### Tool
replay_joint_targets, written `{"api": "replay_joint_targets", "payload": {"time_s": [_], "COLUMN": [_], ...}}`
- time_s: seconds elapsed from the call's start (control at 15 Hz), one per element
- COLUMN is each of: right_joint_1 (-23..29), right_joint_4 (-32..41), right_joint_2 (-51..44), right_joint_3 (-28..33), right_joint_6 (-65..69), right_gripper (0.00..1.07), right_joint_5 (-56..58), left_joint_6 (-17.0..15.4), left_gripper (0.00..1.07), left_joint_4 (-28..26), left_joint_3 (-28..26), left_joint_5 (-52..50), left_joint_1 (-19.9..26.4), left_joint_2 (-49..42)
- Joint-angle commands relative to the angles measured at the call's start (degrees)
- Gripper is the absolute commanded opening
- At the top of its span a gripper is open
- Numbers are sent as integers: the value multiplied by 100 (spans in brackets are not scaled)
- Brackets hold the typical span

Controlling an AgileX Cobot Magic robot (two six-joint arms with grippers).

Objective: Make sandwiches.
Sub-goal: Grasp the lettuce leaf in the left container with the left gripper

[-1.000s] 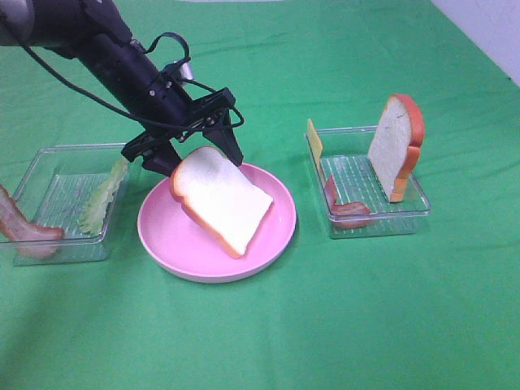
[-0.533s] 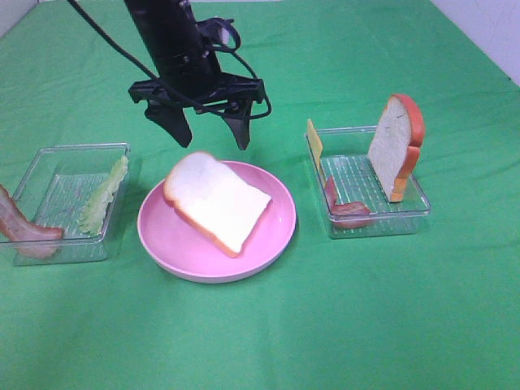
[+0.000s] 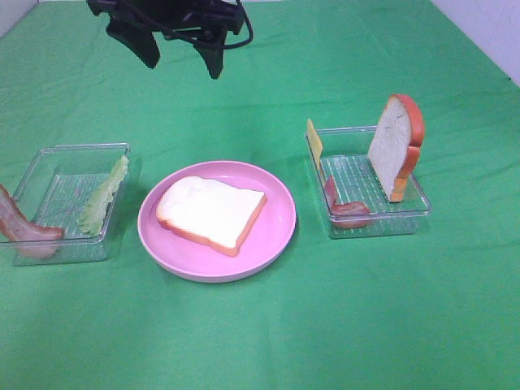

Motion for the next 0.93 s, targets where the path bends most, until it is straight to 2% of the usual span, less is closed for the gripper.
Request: {"api": "replay_joint_targets", "payload": {"time_s": [0.07, 0.33, 0.47, 0.6, 0.93], "right_joint_1": [-34, -34, -34, -34, -34], "right_joint_4": [52, 46, 46, 57, 52], "right_joint_2": [-160, -143, -143, -143, -143], "right_joint_3": [17, 17, 17, 17, 17], "right_joint_6": [17, 17, 17, 17, 17], "right_gripper": [95, 95, 95, 95, 95], "right_joint_5": [-46, -46, -46, -46, -46], "left_joint_6": [17, -23, -23, -23, -23], "left_gripper": [77, 77, 77, 77, 77], "left_joint_4": [143, 40, 40, -264, -264], "left_joint_3": [550, 1209, 1318, 1318, 1318], "left_joint_5": [625, 619, 613, 613, 544], "left_joint_1": [344, 951, 1008, 1008, 1008], "left_joint_2": [-453, -739, -596, -160, 493]}}
